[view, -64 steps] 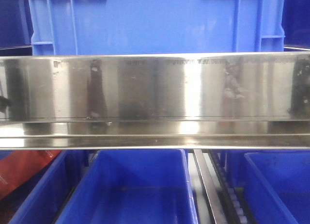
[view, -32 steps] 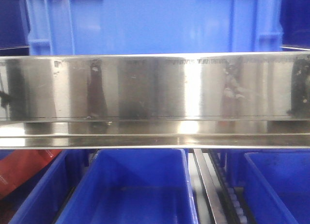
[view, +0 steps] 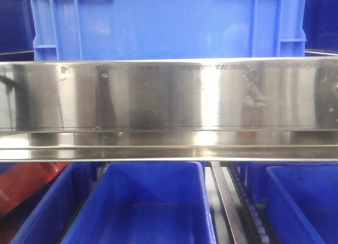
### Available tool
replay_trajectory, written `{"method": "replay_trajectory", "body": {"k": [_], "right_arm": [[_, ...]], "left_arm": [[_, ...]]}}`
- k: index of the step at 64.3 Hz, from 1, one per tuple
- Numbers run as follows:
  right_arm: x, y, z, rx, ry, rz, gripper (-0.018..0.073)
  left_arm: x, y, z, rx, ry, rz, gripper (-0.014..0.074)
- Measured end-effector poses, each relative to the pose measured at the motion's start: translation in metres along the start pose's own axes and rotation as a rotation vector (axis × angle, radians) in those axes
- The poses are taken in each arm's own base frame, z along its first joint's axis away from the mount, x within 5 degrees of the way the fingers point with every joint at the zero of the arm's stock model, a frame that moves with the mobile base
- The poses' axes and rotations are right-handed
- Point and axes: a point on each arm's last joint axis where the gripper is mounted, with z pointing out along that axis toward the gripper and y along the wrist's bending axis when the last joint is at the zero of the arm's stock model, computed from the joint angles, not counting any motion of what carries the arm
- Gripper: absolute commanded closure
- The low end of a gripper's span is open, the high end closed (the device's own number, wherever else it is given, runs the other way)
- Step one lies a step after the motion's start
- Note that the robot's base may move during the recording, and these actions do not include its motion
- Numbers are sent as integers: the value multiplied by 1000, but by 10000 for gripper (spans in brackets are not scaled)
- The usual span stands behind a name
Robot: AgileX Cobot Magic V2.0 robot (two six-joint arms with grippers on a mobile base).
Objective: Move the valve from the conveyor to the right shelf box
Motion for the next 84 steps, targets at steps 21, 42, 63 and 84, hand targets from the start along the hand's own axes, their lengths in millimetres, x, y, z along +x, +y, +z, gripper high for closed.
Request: {"method": "replay_trajectory", "body": {"k": [21, 42, 63, 84], "right_arm": [[68, -4, -37, 65, -14, 5, 718], [168, 1, -69, 86, -68, 11, 718], [253, 3, -72, 106, -107, 15, 718], [270, 2, -66, 113, -109, 15, 718]], "left_arm": [[69, 23, -68, -162, -68, -93, 707], [188, -5, -107, -179, -223, -93, 707], [285, -26, -103, -162, -347, -119, 707], [301, -29, -99, -162, -356, -120, 707]]}}
